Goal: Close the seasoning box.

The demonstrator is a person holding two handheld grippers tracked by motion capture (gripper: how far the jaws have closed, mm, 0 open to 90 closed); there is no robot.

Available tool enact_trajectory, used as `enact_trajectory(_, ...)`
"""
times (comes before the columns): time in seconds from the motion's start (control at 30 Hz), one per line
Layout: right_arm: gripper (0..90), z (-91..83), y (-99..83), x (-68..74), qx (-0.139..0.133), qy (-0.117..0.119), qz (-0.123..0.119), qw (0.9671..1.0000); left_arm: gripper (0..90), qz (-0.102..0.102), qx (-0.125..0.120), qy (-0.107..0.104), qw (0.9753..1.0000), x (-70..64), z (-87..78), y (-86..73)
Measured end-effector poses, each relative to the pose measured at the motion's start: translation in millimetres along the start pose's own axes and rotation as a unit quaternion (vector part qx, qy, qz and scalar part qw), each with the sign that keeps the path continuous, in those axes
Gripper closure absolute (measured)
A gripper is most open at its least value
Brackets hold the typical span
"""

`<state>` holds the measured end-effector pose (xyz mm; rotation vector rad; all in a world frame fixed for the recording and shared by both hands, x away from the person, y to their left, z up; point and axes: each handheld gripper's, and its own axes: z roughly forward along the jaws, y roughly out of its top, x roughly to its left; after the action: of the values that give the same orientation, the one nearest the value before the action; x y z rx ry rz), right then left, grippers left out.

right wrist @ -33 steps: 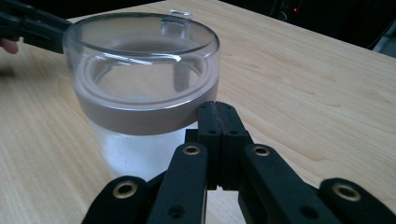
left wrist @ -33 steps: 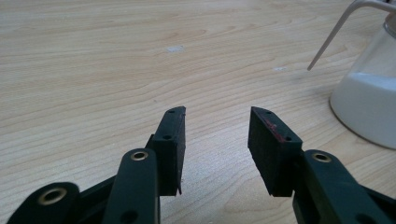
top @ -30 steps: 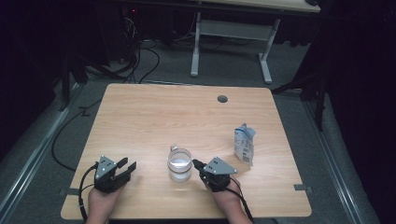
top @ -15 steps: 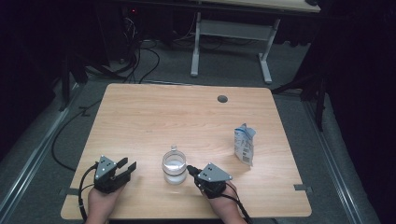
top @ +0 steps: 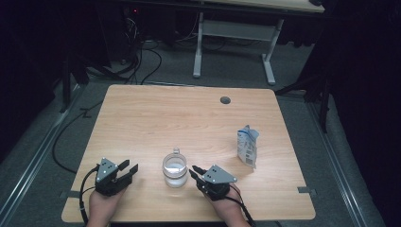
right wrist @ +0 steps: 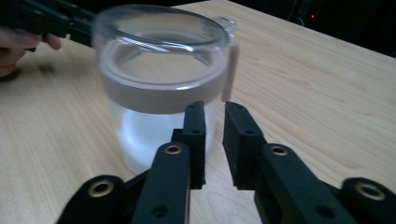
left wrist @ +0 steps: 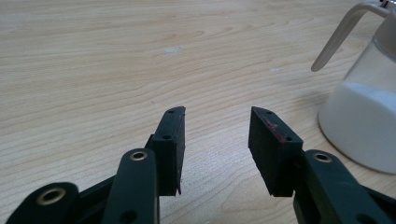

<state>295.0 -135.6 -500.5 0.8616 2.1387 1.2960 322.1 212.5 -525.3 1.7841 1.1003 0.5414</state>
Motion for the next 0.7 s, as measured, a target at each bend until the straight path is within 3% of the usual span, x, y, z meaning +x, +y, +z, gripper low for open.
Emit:
enact_trajectory(0.07,69.3,-1.5,-5.3,-12.2,0.001,-0.022,0.015,0.9996,56.2,0.0,0.0,-0.001,1.0,-0.2,-0.1,0.1)
enact_trajectory(0.13,68.1,-2.4,-6.8,-16.0,0.001,-0.028,0.02,0.9994,56.2,0.0,-0.001,-0.001,1.0,-0.1,-0.3,0.1)
enact_trajectory(0.23,60.2,-11.8,-16.9,-38.1,0.0,-0.059,0.048,0.9971,56.1,-0.001,-0.002,0.0,1.0,0.4,-0.6,0.2)
enact_trajectory(0.27,60.2,-11.8,-16.9,-38.1,0.0,-0.059,0.048,0.9971,56.1,-0.002,-0.002,-0.001,1.0,0.8,-1.0,0.3)
enact_trajectory(0.4,55.8,-32.4,-31.7,-63.1,-0.001,-0.092,0.071,0.9932,55.8,-0.003,-0.003,-0.001,1.0,1.5,-1.5,0.3)
enact_trajectory(0.7,51.3,-59.8,-49.9,-80.0,0.002,-0.118,0.084,0.9894,54.6,-0.002,0.0,-0.005,1.0,-0.6,0.2,-0.1)
